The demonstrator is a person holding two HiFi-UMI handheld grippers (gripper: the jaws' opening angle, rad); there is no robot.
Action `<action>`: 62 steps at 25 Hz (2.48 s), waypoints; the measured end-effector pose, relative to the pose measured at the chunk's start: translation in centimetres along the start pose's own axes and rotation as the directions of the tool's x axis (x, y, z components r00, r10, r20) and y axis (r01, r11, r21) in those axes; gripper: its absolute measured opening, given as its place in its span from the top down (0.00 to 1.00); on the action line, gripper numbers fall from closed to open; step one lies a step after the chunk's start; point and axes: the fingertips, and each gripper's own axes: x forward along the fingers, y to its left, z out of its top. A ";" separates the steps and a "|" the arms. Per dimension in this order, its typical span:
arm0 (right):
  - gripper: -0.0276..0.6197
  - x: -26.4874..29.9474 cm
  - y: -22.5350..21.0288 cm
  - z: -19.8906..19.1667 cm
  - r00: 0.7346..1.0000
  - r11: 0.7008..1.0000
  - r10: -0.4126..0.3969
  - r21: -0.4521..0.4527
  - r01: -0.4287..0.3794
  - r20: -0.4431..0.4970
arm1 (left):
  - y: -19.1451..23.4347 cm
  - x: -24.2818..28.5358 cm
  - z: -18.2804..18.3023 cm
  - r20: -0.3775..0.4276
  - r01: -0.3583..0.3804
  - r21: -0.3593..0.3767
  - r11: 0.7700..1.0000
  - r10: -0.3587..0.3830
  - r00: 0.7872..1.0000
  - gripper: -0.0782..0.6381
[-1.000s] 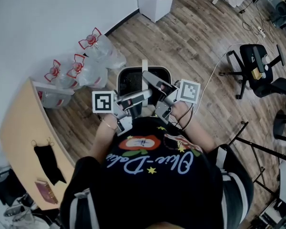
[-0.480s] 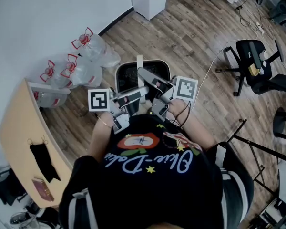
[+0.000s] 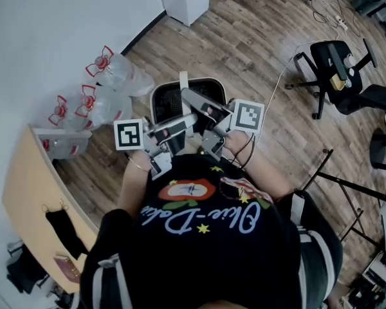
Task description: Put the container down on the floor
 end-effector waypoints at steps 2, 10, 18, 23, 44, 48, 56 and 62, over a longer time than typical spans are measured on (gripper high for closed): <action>0.86 0.2 -0.4 0.6 1.000 1.000 -0.012 0.003 0.012 0.011 | 0.3 0.3 0.6 -0.014 0.006 0.000 1.000 -0.006 1.000 0.81; 0.86 4.1 -2.5 3.7 0.999 0.999 -0.051 -0.002 0.051 0.018 | 1.8 0.3 5.8 -0.034 0.024 -0.019 1.000 -0.025 0.999 0.81; 0.86 10.4 -4.8 7.1 0.998 0.998 -0.057 0.008 0.057 0.025 | 3.8 -1.0 12.9 -0.039 0.019 -0.039 0.999 -0.021 0.999 0.81; 0.86 14.4 -6.0 9.1 0.998 0.998 -0.055 0.031 0.055 0.028 | 4.7 -1.9 17.4 -0.038 0.021 -0.035 0.999 -0.022 0.999 0.81; 0.86 31.2 -10.5 13.8 0.993 0.994 -0.103 0.041 0.100 0.064 | 8.9 -9.2 33.5 -0.092 0.028 -0.057 0.998 -0.033 0.995 0.82; 0.86 31.2 -10.5 13.9 0.992 0.994 -0.107 0.039 0.105 0.065 | 8.6 -9.2 33.6 -0.084 0.043 -0.055 0.998 -0.047 0.995 0.82; 0.86 31.3 -11.5 13.4 0.995 0.994 -0.096 0.046 0.095 0.016 | 9.4 -9.0 33.5 -0.032 0.051 -0.046 0.998 -0.052 0.998 0.81; 0.86 34.4 -14.6 19.0 0.995 0.991 -0.089 0.093 0.093 -0.039 | 12.0 -6.2 39.5 0.003 -0.012 -0.092 0.996 0.012 1.000 0.81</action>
